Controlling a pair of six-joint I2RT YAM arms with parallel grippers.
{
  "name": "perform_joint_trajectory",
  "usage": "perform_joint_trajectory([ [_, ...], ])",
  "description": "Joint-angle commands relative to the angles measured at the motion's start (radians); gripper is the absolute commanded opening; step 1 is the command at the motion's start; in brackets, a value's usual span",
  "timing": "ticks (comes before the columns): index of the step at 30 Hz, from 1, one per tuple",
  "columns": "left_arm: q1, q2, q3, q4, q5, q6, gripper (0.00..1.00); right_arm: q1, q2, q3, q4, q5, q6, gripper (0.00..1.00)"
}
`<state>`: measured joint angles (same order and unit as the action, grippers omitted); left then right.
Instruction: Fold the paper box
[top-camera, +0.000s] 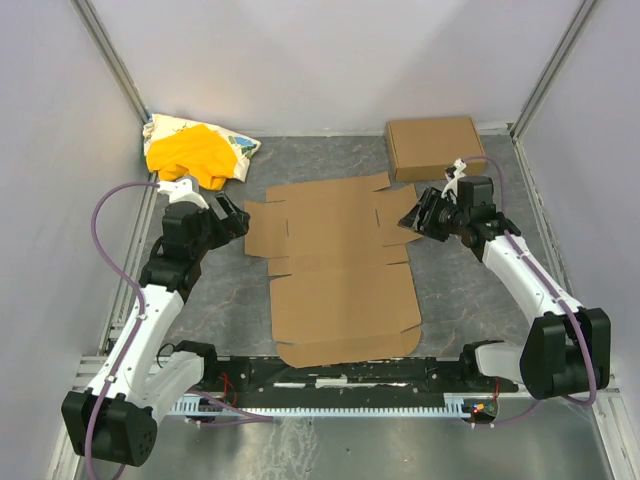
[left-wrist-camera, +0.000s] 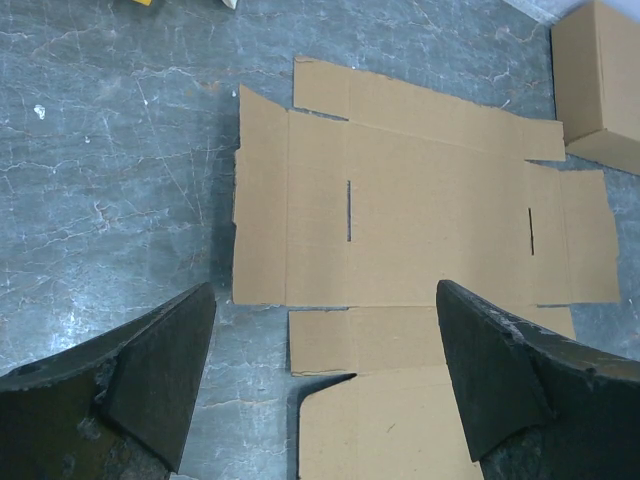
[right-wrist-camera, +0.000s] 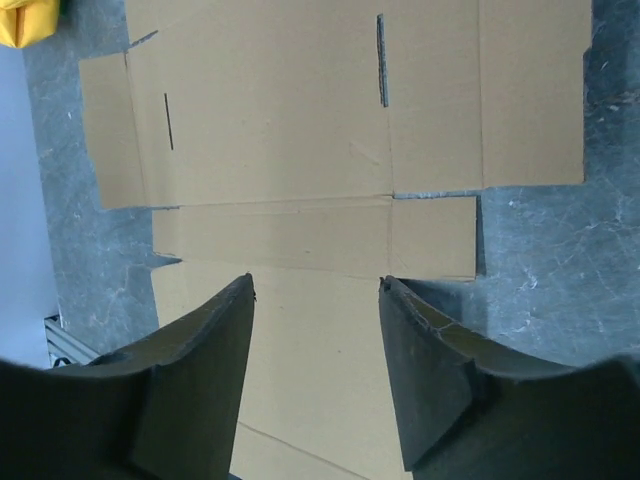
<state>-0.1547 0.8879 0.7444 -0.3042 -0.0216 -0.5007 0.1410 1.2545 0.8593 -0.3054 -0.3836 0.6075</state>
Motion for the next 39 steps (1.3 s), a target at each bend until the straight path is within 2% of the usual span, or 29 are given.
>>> perform_joint_trajectory([
  [1,0.0,-0.005,0.031,0.033,0.018,-0.019,0.97,-0.004,0.008,0.08,-0.027,0.016,-0.065,0.63],
  [7,0.001,0.003,0.038,0.025,0.026,-0.02,0.97,-0.004,0.013,0.115,-0.088,0.058,-0.101,0.63],
  [15,0.0,0.008,0.036,0.021,0.032,-0.026,0.97,0.056,0.137,0.23,-0.261,0.289,-0.147,0.61],
  [18,-0.002,0.024,0.035,0.022,0.052,-0.028,0.97,0.07,0.197,0.237,-0.251,0.357,-0.126,0.62],
  [25,-0.001,0.074,0.055,-0.005,0.077,-0.027,0.97,0.075,0.347,0.254,-0.218,0.375,-0.112,0.6],
  [29,0.0,0.077,0.054,-0.005,0.078,-0.027,0.97,0.089,0.378,0.235,-0.184,0.312,-0.131,0.61],
  [36,0.0,0.087,0.052,-0.001,0.088,-0.028,0.96,0.12,0.434,0.199,-0.157,0.293,-0.148,0.69],
  [39,-0.001,0.097,0.048,0.012,0.125,-0.029,0.92,0.128,0.441,0.178,-0.143,0.294,-0.143,0.7],
])
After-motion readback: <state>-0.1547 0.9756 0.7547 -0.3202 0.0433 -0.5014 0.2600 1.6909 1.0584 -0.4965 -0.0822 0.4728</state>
